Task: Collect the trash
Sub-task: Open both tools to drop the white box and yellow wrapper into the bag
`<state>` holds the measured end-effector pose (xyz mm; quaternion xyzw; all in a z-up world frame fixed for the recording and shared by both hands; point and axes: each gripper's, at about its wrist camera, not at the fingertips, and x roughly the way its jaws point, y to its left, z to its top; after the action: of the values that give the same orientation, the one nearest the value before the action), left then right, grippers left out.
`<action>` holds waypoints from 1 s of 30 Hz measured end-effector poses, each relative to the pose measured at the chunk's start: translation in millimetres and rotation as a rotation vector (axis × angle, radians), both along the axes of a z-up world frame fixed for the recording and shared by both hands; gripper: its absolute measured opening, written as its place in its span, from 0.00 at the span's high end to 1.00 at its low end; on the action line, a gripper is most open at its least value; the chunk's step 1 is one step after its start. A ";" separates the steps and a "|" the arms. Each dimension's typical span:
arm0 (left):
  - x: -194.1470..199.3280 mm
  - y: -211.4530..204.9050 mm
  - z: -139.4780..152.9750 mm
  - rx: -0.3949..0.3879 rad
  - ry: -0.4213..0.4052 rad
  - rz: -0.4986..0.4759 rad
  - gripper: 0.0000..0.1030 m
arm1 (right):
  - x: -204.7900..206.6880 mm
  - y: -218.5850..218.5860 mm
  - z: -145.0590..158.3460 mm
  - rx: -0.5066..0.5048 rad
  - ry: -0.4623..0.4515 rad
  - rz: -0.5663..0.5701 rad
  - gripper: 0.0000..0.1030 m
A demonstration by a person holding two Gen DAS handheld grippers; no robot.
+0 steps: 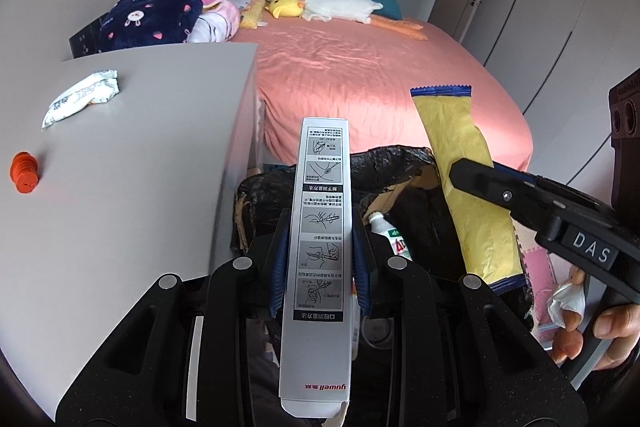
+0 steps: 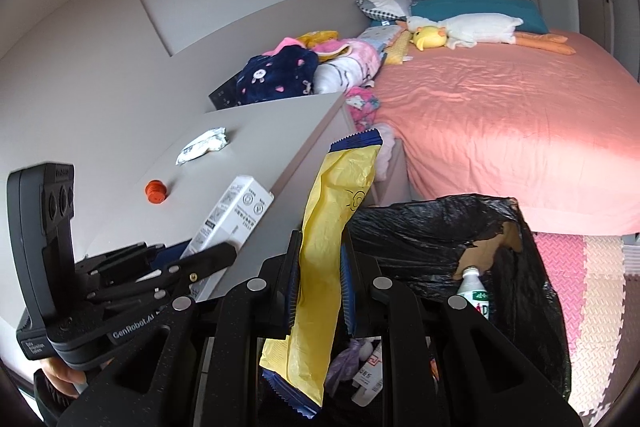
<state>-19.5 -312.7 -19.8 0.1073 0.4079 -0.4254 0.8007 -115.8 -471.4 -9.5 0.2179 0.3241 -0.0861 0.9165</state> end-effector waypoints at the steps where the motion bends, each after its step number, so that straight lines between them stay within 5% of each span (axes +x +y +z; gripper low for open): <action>1: -1.4 -2.7 -1.8 -0.002 0.009 -0.016 0.73 | -1.5 -3.4 0.2 0.001 0.000 -0.008 0.81; 3: -5.2 -7.2 -4.5 -0.027 0.053 -0.076 0.73 | -5.5 -9.9 0.6 0.002 0.002 -0.023 0.81; 4: -7.8 -10.1 -6.1 -0.036 0.084 -0.126 0.64 | -7.4 -13.0 1.0 0.000 0.007 -0.027 0.77; 5: -11.3 -13.4 -7.2 -0.031 0.097 -0.159 0.35 | -9.9 -15.4 2.1 -0.001 0.002 -0.038 0.56; 7: -19.2 -18.5 -6.7 -0.002 0.050 -0.174 0.06 | -19.7 -21.1 6.3 -0.021 -0.027 -0.097 0.20; 9: -25.4 -20.8 -4.8 0.021 -0.006 -0.185 0.06 | -24.6 -24.2 9.6 -0.036 -0.036 -0.118 0.19; 30: 3.5 6.7 1.8 0.036 -0.041 -0.059 0.06 | -5.7 -16.2 4.3 -0.023 -0.037 -0.076 0.19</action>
<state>-15.9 -306.0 -18.1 0.1426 0.3955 -0.4391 0.7940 -121.5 -487.6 -5.2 0.2210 0.2977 -0.1208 0.9208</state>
